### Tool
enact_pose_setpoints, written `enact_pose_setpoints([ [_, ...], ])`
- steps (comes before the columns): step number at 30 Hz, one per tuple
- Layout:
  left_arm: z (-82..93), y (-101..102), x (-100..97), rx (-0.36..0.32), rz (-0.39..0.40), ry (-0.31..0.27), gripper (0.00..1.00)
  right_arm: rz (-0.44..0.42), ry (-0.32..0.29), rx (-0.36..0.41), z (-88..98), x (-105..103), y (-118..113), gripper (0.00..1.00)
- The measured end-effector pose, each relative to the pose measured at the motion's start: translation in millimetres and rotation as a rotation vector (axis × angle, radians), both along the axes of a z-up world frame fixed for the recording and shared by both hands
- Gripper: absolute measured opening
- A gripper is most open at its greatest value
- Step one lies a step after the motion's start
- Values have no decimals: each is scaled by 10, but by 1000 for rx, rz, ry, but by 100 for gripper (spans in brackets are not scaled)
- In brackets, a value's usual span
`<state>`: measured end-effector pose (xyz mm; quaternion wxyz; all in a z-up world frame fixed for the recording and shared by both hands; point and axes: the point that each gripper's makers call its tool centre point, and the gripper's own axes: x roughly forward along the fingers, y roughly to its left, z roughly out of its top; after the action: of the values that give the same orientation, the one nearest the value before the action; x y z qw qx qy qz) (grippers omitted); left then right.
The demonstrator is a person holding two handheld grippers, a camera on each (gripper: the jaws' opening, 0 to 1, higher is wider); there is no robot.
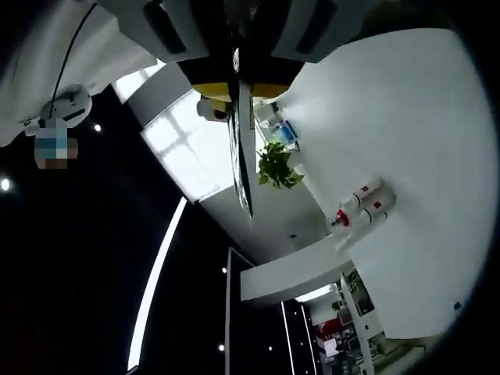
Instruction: Arrange the skincare products in the storage area until every visible bottle or jar stands upright without overlapping.
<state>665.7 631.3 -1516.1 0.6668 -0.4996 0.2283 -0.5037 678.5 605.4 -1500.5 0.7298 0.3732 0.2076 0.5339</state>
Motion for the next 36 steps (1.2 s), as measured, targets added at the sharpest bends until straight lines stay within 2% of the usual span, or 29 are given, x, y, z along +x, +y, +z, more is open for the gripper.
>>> enact_pose_setpoints([
  [3, 18, 1, -6, 1, 0, -11, 3, 3, 22, 13, 9, 1, 6, 0],
  [8, 17, 28, 11, -11, -1, -5, 2, 7, 20, 18, -10, 18, 26, 3],
  [10, 7, 34, 26, -13, 3, 4, 2, 22, 52, 20, -54, 21, 44, 5],
  [11, 21, 27, 22, -15, 5, 10, 2, 54, 70, -15, -122, -30, 78, 5],
  [13, -16, 20, 31, -7, 3, 23, 2, 31, 7, -82, -167, -23, 107, 5],
  [14, -30, 23, 34, 0, 5, 26, 2, 33, 0, -80, -157, -34, 112, 3],
  [16, -36, 6, 28, 7, 3, 18, 3, 47, 27, -55, -135, -47, 90, 0],
  [19, -43, -23, 38, 4, 3, 33, 8, 45, 5, -56, -107, -48, 66, 0],
  [24, -40, -28, 20, -6, -14, 38, 8, 50, 14, -31, -77, -56, 68, 0],
  [30, -11, -8, 29, -40, -18, 54, 6, 6, 42, 7, -45, 26, -17, 0],
  [33, -20, -6, 30, -15, -14, 35, 3, -5, 40, -19, -79, 37, 12, 0],
  [36, -76, 17, 55, -7, -5, 65, 2, -25, 41, -54, -145, 74, 23, 2],
])
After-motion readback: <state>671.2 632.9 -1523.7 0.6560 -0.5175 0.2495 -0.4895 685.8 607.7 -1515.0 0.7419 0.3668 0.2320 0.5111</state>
